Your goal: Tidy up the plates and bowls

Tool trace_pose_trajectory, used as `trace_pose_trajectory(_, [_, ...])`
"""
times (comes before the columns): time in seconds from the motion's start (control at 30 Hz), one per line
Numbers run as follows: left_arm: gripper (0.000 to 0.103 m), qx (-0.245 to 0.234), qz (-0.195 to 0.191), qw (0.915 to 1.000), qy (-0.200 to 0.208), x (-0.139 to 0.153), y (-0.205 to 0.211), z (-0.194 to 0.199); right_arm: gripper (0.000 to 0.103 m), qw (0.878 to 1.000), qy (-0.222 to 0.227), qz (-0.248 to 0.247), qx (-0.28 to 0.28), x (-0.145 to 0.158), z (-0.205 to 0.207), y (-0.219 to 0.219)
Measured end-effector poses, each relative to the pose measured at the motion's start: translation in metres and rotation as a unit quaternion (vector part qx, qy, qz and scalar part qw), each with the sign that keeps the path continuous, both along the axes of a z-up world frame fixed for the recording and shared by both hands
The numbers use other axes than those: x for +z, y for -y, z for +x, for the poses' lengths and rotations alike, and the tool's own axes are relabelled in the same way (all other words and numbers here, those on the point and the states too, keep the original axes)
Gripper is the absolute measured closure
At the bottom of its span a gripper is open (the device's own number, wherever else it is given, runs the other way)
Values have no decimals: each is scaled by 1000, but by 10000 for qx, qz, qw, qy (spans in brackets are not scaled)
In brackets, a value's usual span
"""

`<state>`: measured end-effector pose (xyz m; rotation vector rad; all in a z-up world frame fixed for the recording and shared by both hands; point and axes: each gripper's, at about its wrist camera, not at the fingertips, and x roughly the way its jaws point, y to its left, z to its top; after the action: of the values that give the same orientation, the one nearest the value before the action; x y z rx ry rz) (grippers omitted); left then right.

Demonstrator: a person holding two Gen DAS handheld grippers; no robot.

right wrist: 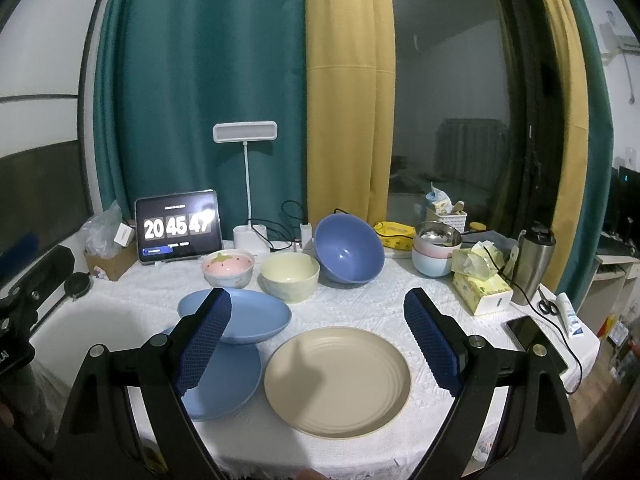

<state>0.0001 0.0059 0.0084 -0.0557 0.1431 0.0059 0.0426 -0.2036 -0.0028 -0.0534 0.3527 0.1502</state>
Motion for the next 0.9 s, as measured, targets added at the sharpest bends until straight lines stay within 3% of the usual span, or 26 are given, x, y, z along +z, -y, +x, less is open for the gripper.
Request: trace_pose_trajectory(0.9, [1, -1, 9, 10000, -1, -1, 0, 0, 12, 10000, -19, 6, -1, -3, -1, 0])
